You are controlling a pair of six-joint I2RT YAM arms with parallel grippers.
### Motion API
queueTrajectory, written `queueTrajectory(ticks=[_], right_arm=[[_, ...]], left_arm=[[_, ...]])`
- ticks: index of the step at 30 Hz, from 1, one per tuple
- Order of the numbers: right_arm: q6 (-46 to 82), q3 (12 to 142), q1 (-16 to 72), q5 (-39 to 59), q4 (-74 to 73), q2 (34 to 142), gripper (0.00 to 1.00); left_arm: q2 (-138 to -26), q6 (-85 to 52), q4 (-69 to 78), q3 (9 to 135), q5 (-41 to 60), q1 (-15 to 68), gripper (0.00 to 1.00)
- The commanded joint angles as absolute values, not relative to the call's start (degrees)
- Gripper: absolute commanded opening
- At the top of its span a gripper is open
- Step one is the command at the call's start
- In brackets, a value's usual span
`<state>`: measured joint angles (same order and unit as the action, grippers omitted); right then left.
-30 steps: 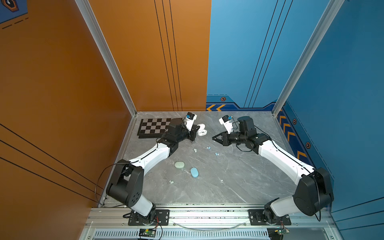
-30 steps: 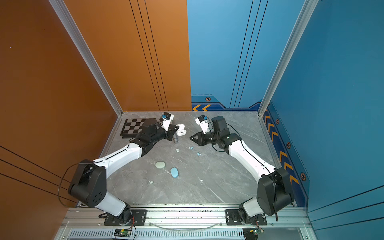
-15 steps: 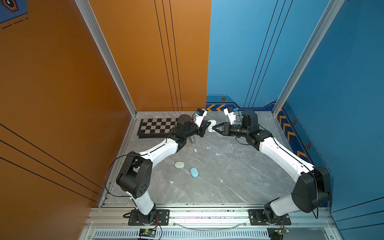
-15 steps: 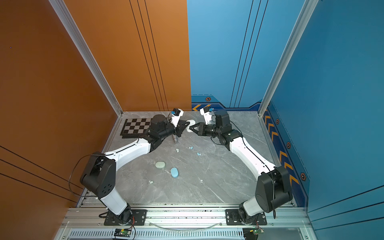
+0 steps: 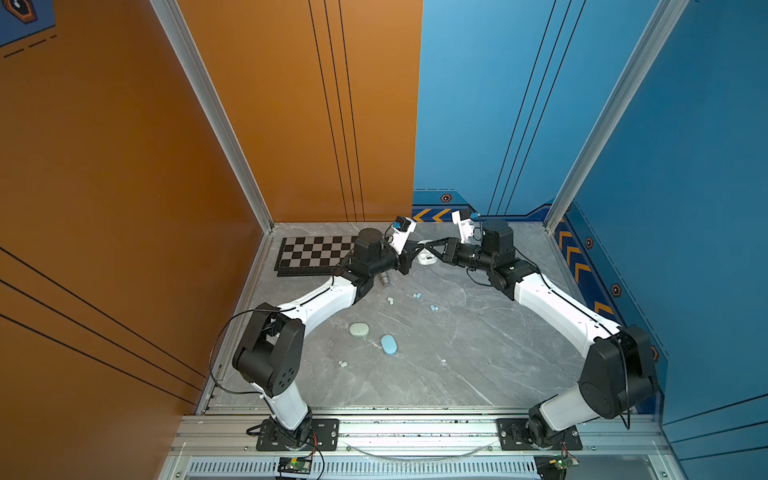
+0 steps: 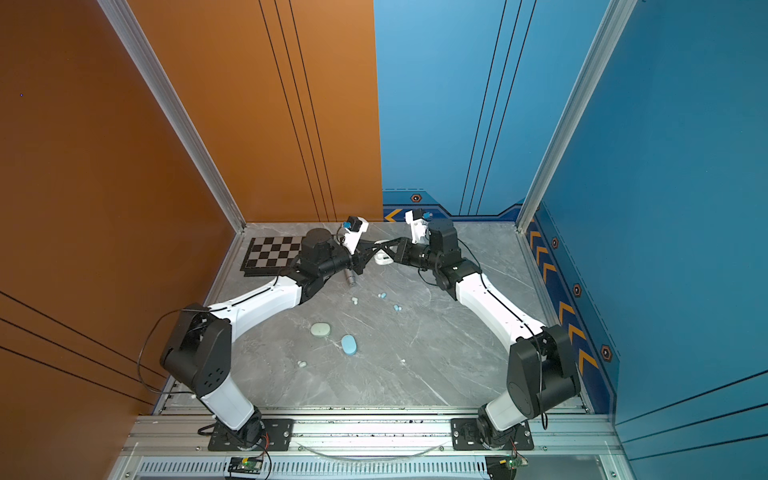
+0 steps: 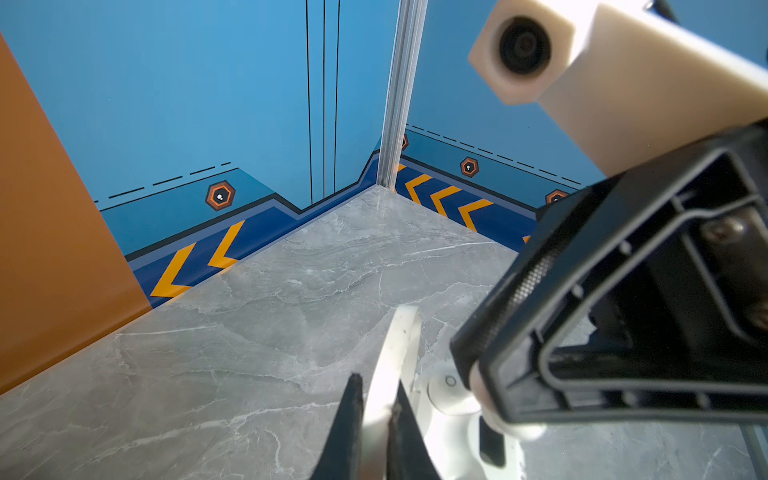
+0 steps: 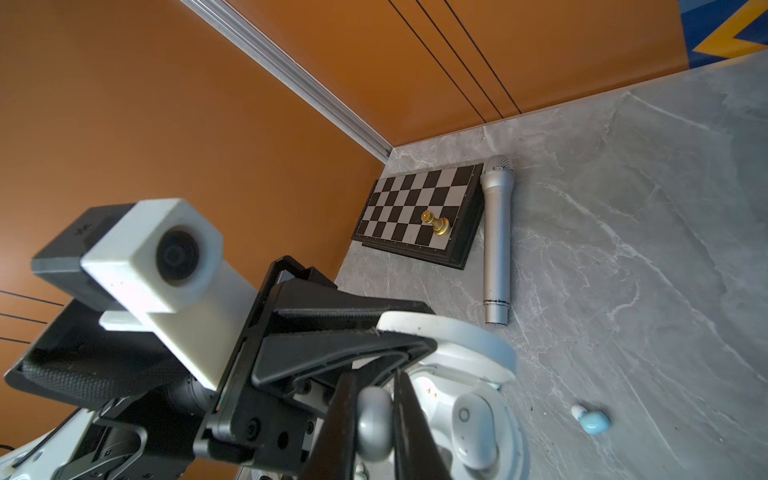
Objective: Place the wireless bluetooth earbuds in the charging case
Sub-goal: 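Carry the earbud in the right gripper to the case in the left gripper, then lower the earbud into the empty slot of the held case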
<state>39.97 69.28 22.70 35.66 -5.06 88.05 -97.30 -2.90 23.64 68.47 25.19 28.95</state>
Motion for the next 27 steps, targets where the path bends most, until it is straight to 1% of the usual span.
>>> queueTrajectory(ticks=[1, 18, 22, 24, 27], right_arm=[[41.1, 68.1, 23.5, 33.9, -7.4, 89.1, 0.09], [41.8, 66.6, 24.5, 33.5, -9.5, 90.2, 0.09], [41.0, 66.5, 24.5, 32.7, -8.8, 90.0, 0.14], [39.7, 66.6, 24.5, 31.6, -7.6, 89.4, 0.18], [38.0, 66.8, 24.4, 30.5, -6.6, 88.6, 0.21]], left_arm=[[-95.6, -3.4, 25.1, 70.8, 27.2, 29.5, 0.0], [-95.3, -3.3, 25.0, 71.4, 27.2, 29.7, 0.0], [-95.2, -3.1, 25.0, 71.4, 27.1, 29.6, 0.0], [-95.1, -3.1, 25.0, 71.4, 27.3, 29.6, 0.0], [-95.2, -3.2, 25.0, 71.4, 27.5, 29.5, 0.0]])
